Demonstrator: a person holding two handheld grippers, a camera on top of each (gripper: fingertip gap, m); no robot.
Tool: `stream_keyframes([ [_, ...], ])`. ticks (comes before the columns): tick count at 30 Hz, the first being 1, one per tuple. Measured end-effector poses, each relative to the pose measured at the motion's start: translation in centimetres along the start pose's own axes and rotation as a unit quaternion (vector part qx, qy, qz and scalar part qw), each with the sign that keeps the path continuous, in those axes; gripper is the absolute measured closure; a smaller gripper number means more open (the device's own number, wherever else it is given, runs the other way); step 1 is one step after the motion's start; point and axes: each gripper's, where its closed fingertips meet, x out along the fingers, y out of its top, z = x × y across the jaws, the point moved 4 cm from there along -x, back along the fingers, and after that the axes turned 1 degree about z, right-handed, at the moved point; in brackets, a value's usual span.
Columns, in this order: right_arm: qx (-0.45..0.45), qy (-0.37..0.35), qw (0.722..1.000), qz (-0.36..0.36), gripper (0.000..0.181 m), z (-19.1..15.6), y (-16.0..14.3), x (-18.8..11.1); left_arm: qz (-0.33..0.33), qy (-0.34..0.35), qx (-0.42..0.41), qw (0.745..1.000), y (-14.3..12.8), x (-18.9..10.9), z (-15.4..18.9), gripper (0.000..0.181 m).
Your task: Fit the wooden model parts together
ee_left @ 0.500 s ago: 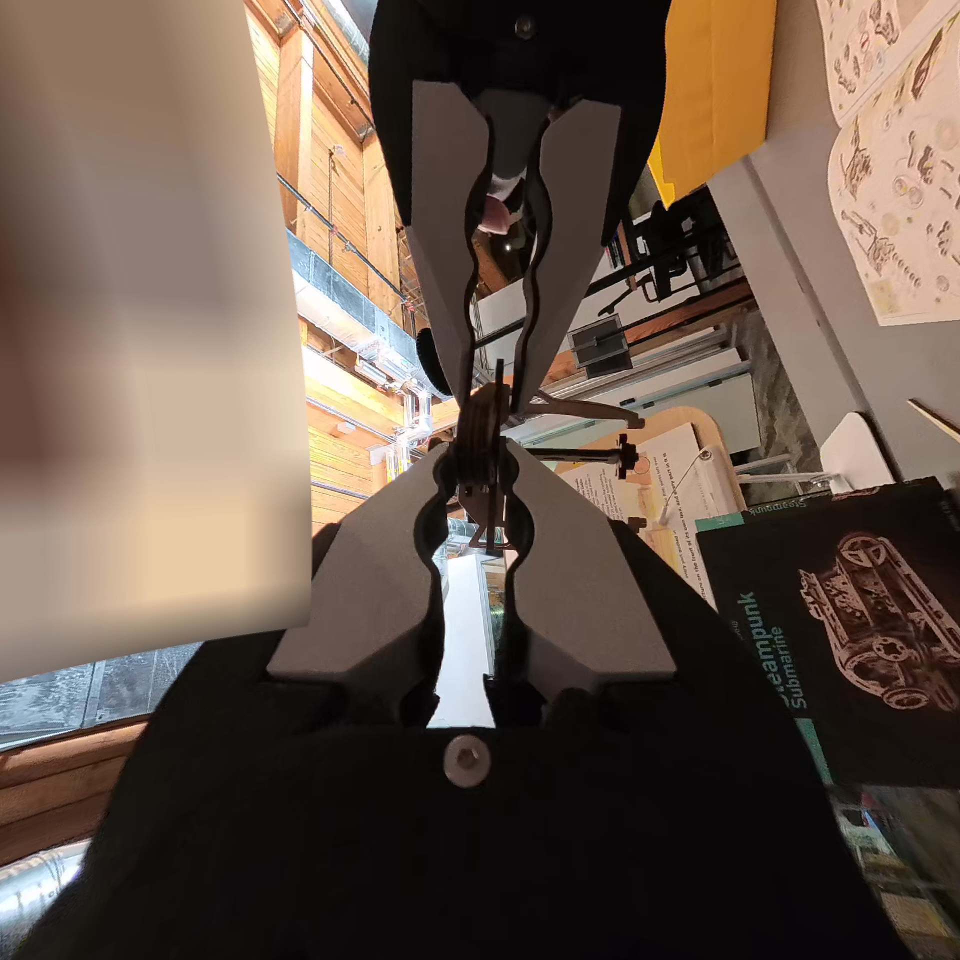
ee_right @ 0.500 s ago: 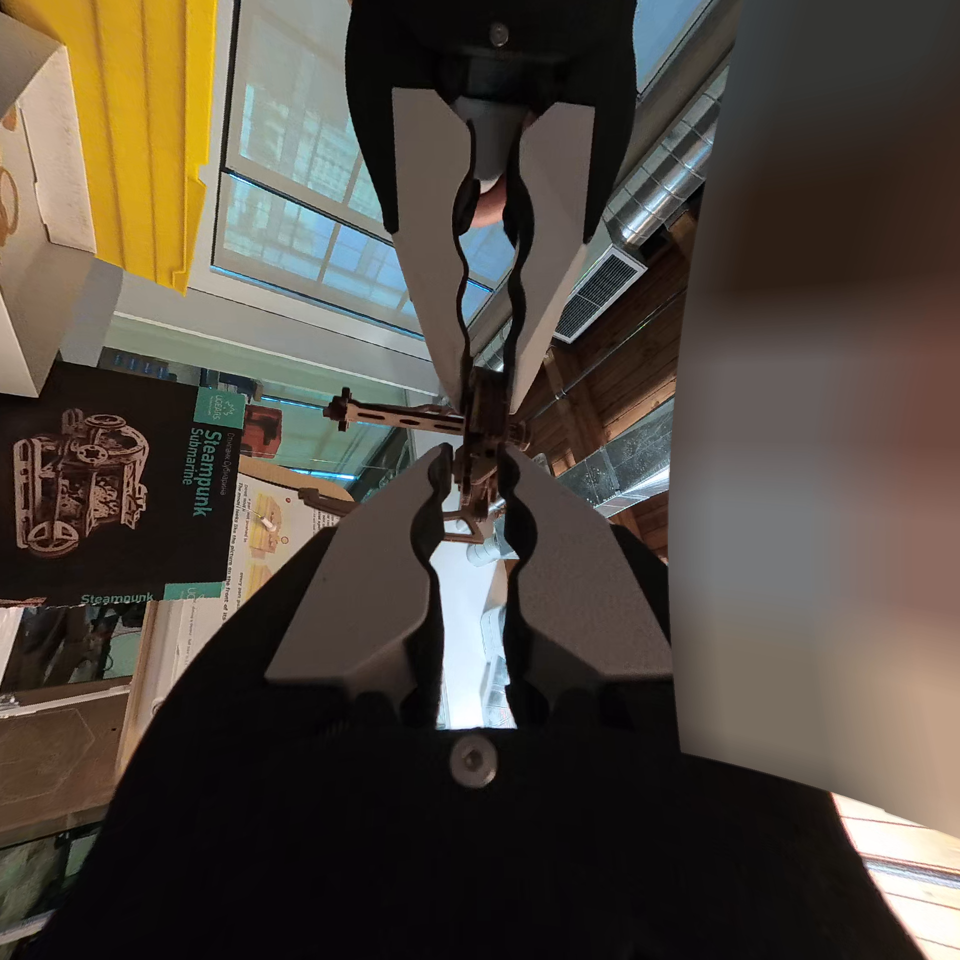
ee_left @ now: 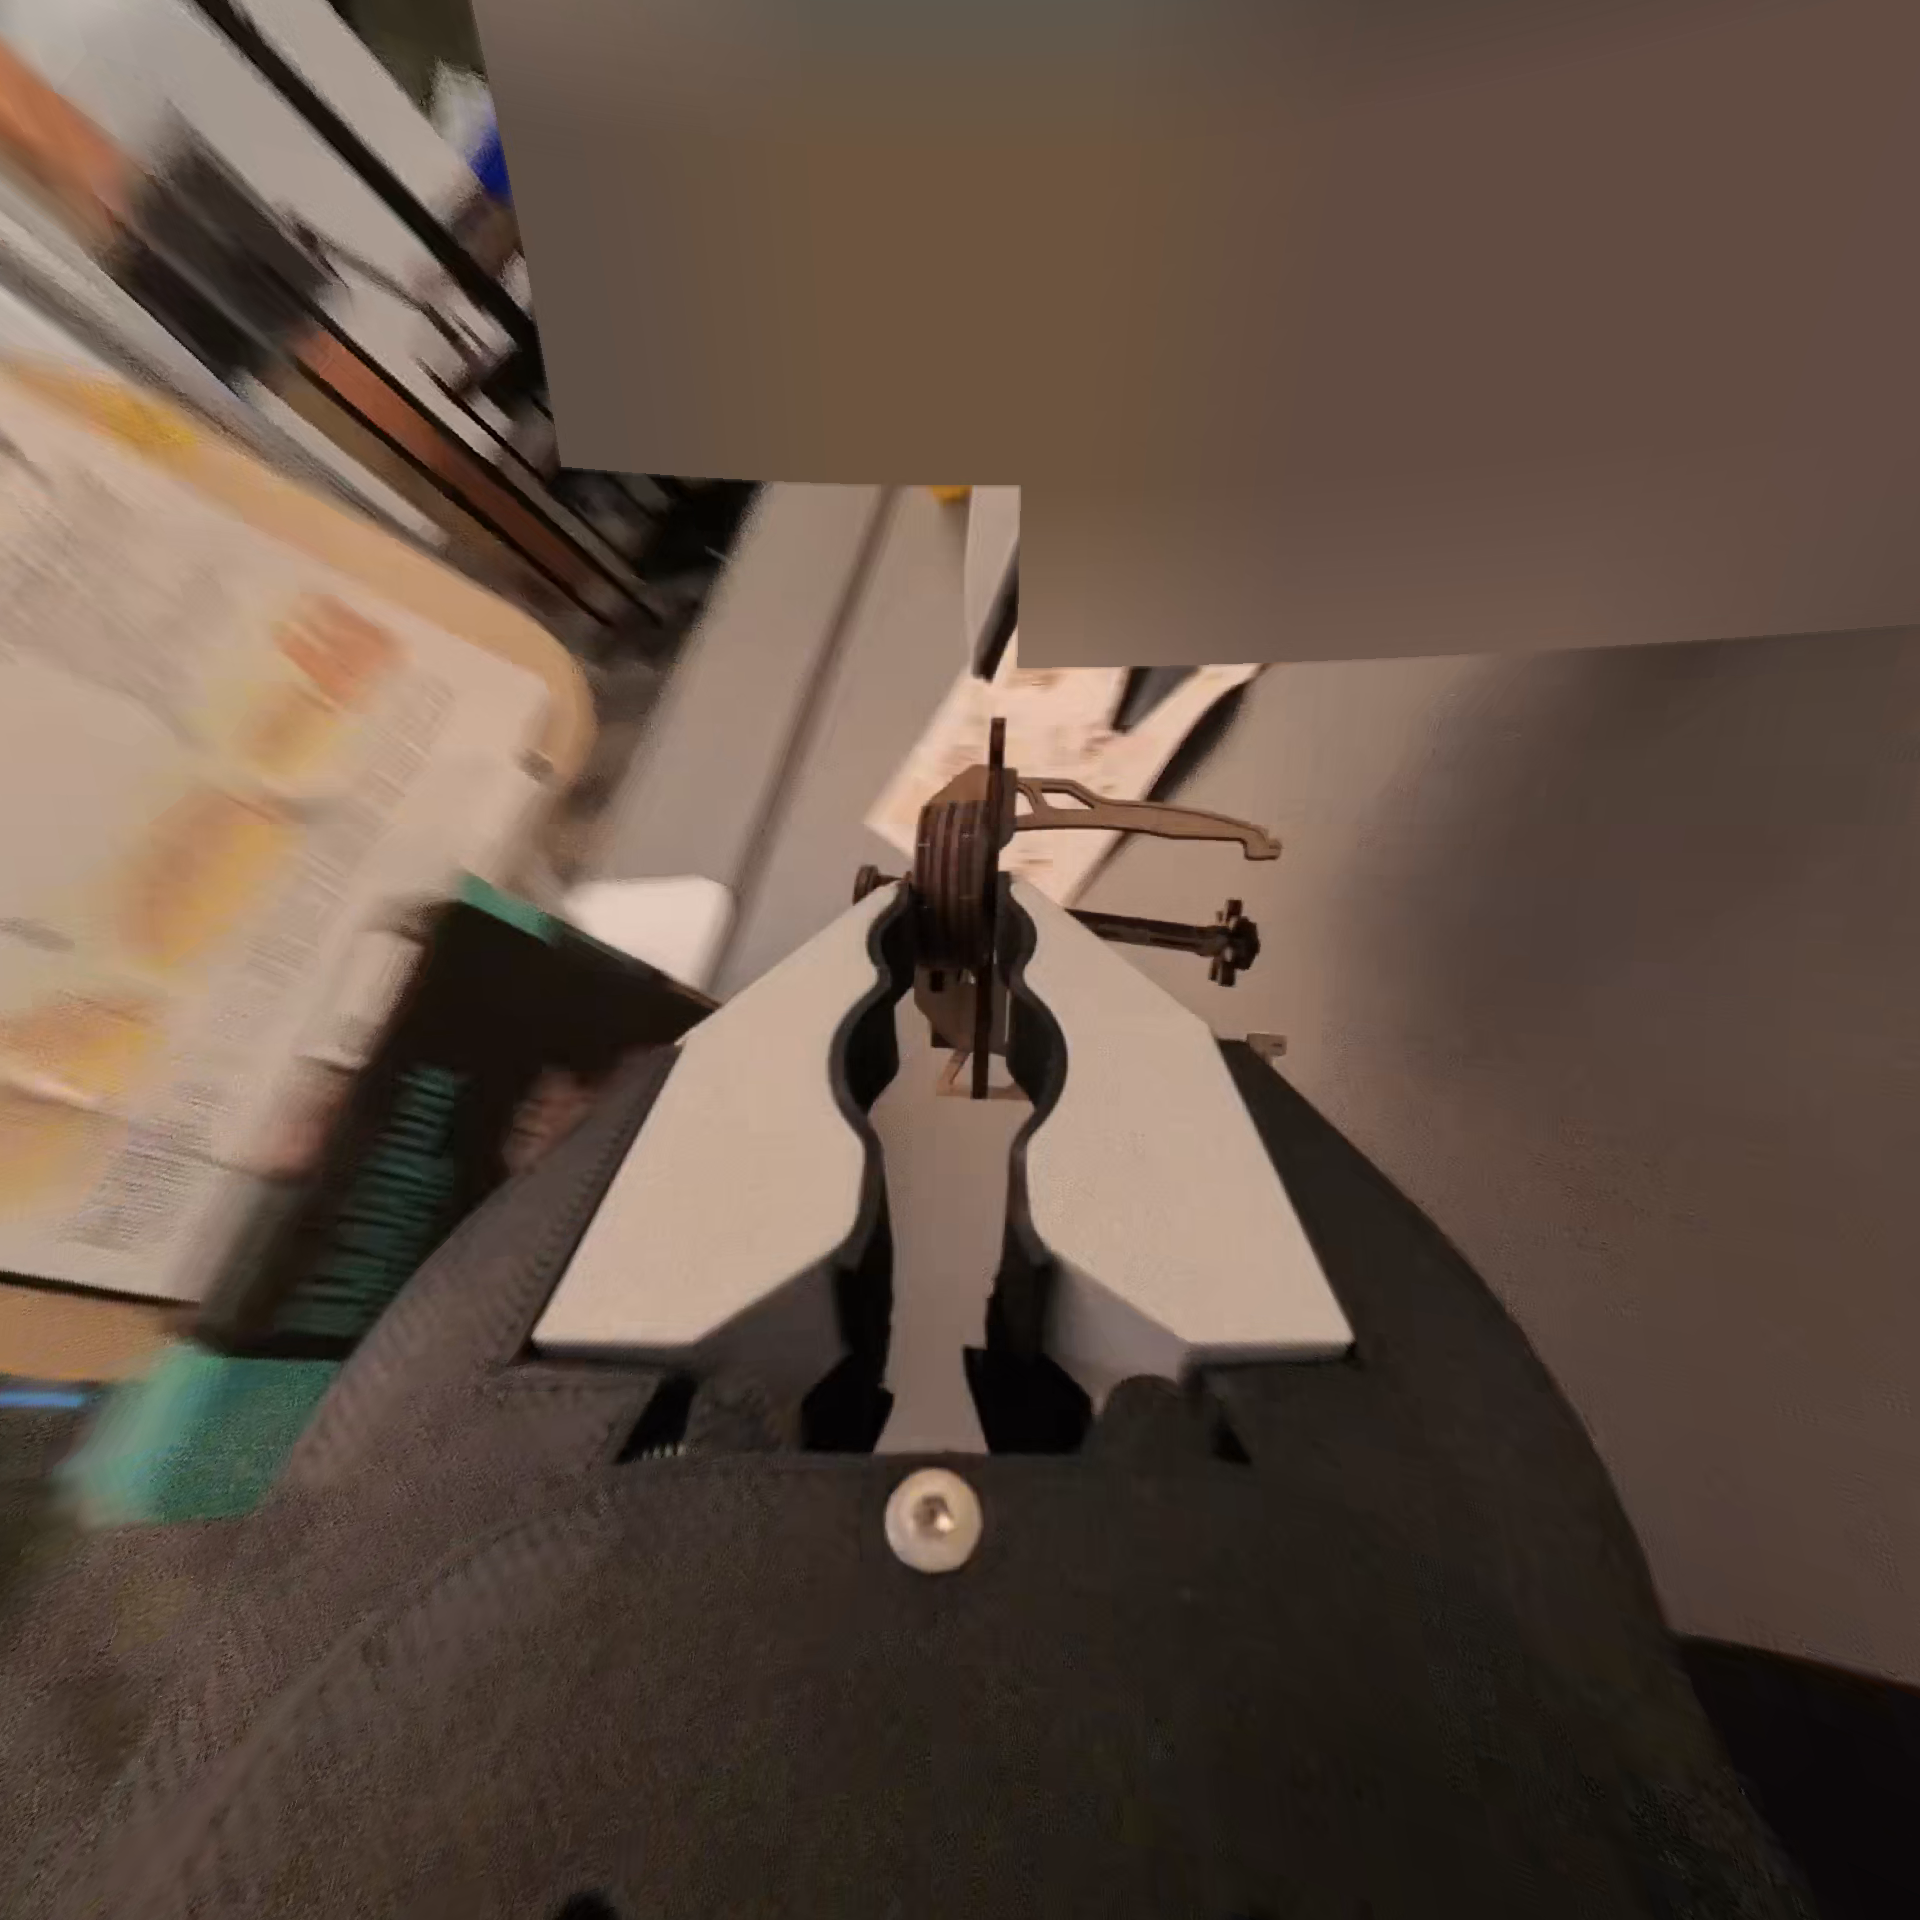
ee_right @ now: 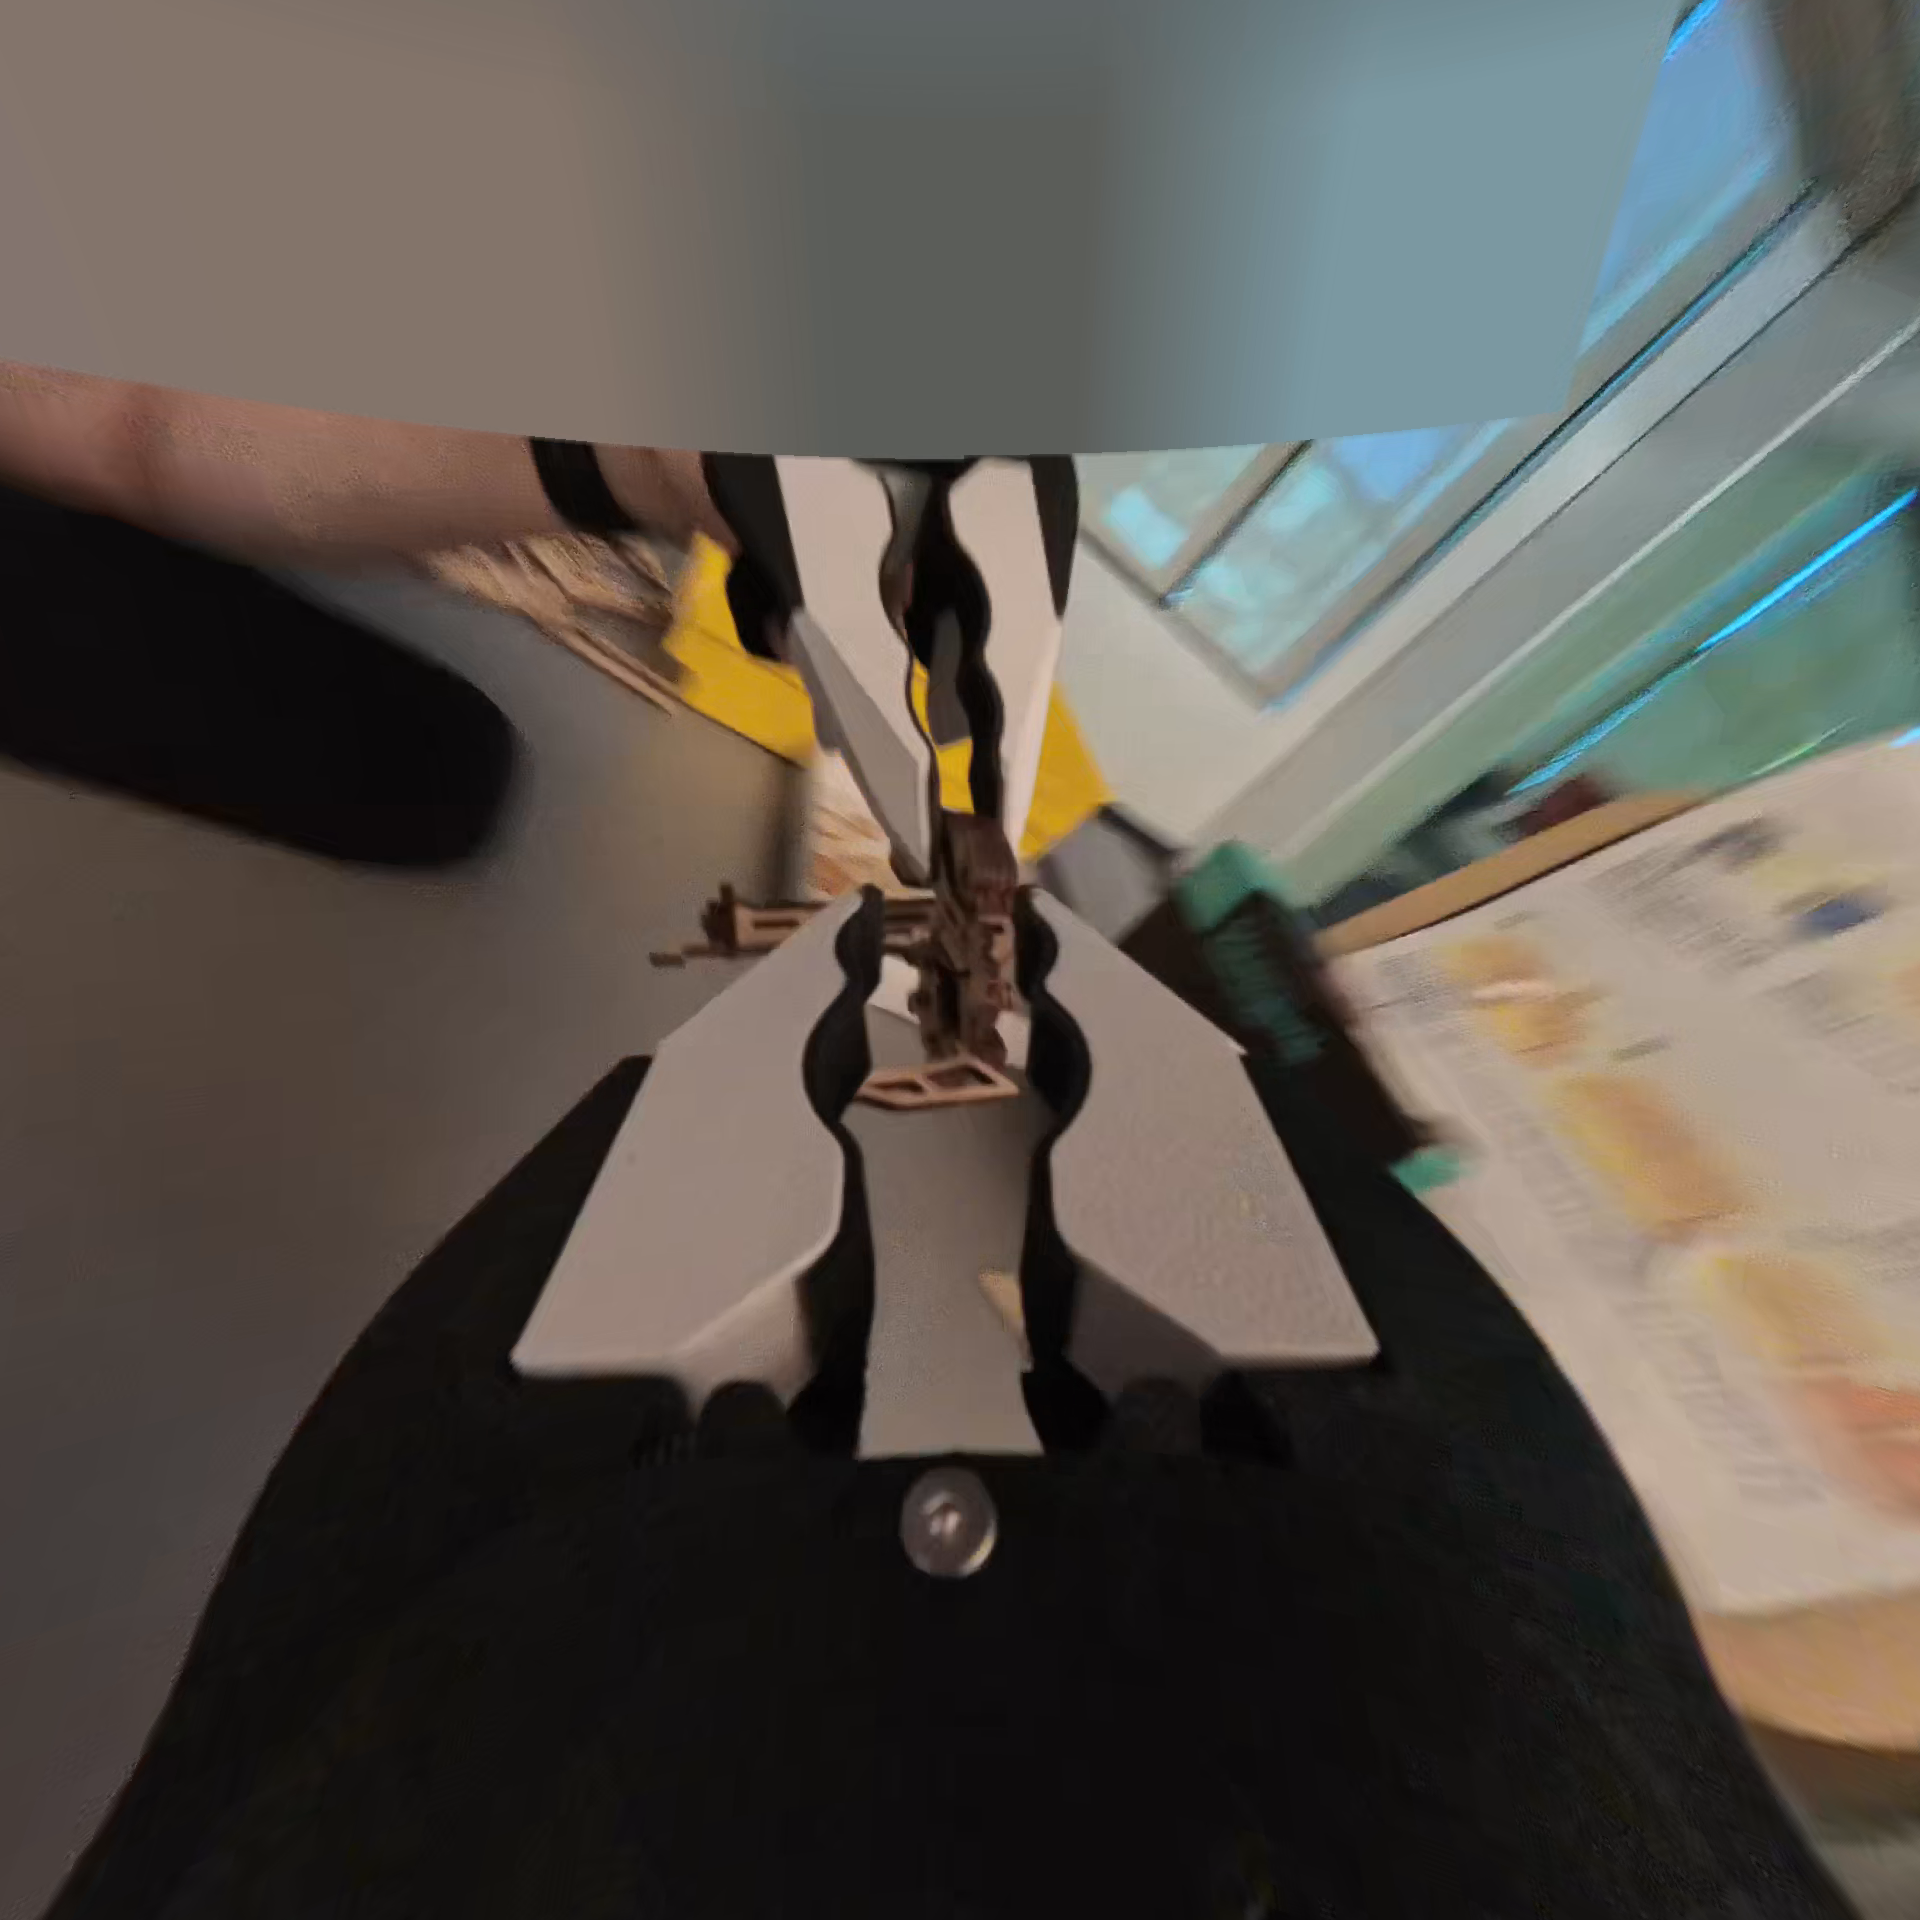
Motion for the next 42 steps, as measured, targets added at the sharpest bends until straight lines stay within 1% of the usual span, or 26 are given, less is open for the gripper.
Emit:
stream_keyframes([
  [1,0.091,0.016,0.996,0.011,0.152,0.6,-0.3,0.0,-0.001,-0.041,-0.074,0.996,-0.7,0.4,-0.1,0.169],
  [2,0.172,0.018,0.985,0.022,0.148,1.5,-0.6,-0.1,0.000,-0.079,-0.144,0.986,-1.3,0.8,-0.1,0.169],
  [4,0.288,0.044,0.955,0.055,0.139,2.4,-1.1,-0.5,0.012,-0.140,-0.270,0.953,-2.1,1.4,-0.4,0.169],
  [5,0.325,0.047,0.943,0.054,0.139,2.8,-1.7,-0.6,0.022,-0.172,-0.318,0.932,-2.2,1.5,-0.4,0.169],
  [6,0.348,0.053,0.935,0.043,0.141,2.9,-2.5,-0.7,0.032,-0.184,-0.354,0.916,-2.3,1.7,-0.6,0.169],
  [8,0.381,0.074,0.921,0.026,0.142,2.6,-3.9,-0.6,0.043,-0.189,-0.395,0.898,-2.7,1.9,-0.9,0.169],
  [10,0.416,0.087,0.905,0.014,0.143,2.2,-5.0,-0.2,0.027,-0.195,-0.421,0.885,-3.3,2.3,-0.9,0.169],
  [12,0.439,0.104,0.893,0.015,0.144,1.9,-5.4,0.0,0.020,-0.200,-0.432,0.879,-3.5,2.5,-0.7,0.169],
  [14,0.427,0.104,0.898,0.010,0.144,1.7,-5.8,0.0,0.019,-0.216,-0.452,0.865,-3.4,2.6,-0.4,0.169],
  [18,0.354,0.106,0.929,0.003,0.144,1.3,-5.9,-0.4,0.012,-0.235,-0.485,0.842,-3.9,2.9,-0.3,0.169],
  [22,0.296,0.118,0.948,-0.008,0.144,0.2,-5.4,0.0,0.018,-0.264,-0.504,0.822,-3.8,3.1,0.2,0.170],
  [24,0.304,0.110,0.946,-0.033,0.144,0.1,-6.0,0.4,0.017,-0.283,-0.510,0.812,-3.7,3.1,0.6,0.170],
  [28,0.342,0.153,0.927,-0.018,0.145,-0.8,-5.9,0.6,0.024,-0.318,-0.534,0.783,-3.7,3.4,1.2,0.169],
  [29,0.333,0.155,0.930,-0.014,0.145,-0.9,-5.8,0.6,0.023,-0.324,-0.538,0.778,-3.8,3.5,1.3,0.170],
  [32,0.273,0.153,0.950,-0.010,0.143,-1.4,-5.3,0.6,-0.012,-0.352,-0.532,0.770,-4.2,3.9,2.7,0.169],
  [36,0.218,0.179,0.959,-0.025,0.144,-2.9,-4.9,0.9,-0.013,-0.361,-0.548,0.755,-4.2,4.4,3.1,0.169],
  [39,0.190,0.168,0.966,-0.053,0.150,-3.2,-5.4,1.3,-0.015,-0.370,-0.554,0.746,-4.3,4.2,3.2,0.169],
  [40,0.185,0.171,0.967,-0.050,0.156,-3.3,-5.3,1.3,-0.016,-0.370,-0.554,0.746,-4.2,4.2,3.2,0.169],
  [42,0.178,0.168,0.969,-0.038,0.158,-3.2,-4.9,1.2,-0.005,-0.375,-0.559,0.740,-3.9,4.1,3.1,0.170],
])
